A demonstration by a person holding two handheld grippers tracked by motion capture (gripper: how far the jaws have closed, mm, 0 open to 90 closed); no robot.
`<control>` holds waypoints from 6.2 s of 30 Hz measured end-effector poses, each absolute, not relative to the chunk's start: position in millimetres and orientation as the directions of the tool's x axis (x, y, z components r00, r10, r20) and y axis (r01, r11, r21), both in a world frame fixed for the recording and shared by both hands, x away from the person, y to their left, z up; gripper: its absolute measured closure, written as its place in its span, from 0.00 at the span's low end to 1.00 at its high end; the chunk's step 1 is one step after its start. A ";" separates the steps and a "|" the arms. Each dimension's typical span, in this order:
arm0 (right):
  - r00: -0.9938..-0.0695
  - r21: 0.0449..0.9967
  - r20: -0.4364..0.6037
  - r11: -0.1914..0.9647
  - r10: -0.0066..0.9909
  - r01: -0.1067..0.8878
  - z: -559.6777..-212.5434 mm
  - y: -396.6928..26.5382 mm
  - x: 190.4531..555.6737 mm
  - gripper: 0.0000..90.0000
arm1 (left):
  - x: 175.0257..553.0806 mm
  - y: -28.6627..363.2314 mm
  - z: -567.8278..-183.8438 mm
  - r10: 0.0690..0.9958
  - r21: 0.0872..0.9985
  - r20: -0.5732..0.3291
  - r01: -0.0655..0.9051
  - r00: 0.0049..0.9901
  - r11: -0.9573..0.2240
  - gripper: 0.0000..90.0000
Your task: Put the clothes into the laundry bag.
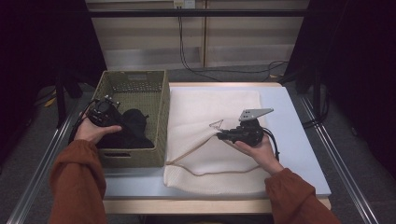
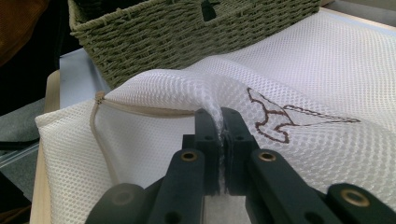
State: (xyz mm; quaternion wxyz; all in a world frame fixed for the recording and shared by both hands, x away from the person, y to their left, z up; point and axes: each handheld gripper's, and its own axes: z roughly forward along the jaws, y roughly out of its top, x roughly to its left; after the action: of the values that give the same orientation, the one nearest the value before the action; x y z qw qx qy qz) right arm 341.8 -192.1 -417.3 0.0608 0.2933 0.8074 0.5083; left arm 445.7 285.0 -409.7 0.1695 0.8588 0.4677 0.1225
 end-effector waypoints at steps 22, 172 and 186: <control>-0.825 0.854 0.198 0.320 0.529 0.410 -419.8 -191.6 341.5 0.97 | 450.4 282.9 -438.6 0.810 0.244 -0.053 0.794 0.584 -0.557 0.09; -0.820 0.852 0.188 0.326 0.540 0.410 -422.5 -189.8 341.6 0.97 | 322.2 252.4 -269.5 0.746 0.978 0.035 0.132 0.665 -0.164 0.72; -0.820 0.851 0.198 0.321 0.537 0.415 -423.4 -190.5 342.7 0.97 | 320.4 224.2 -269.3 0.687 0.978 0.037 0.116 0.725 -0.175 0.72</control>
State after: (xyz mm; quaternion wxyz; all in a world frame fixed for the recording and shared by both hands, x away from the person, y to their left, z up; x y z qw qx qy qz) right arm 342.7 -190.5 -423.4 0.0601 0.2937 0.8103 0.5035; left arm 320.4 224.2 -269.3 0.5796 0.7258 0.2765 0.2466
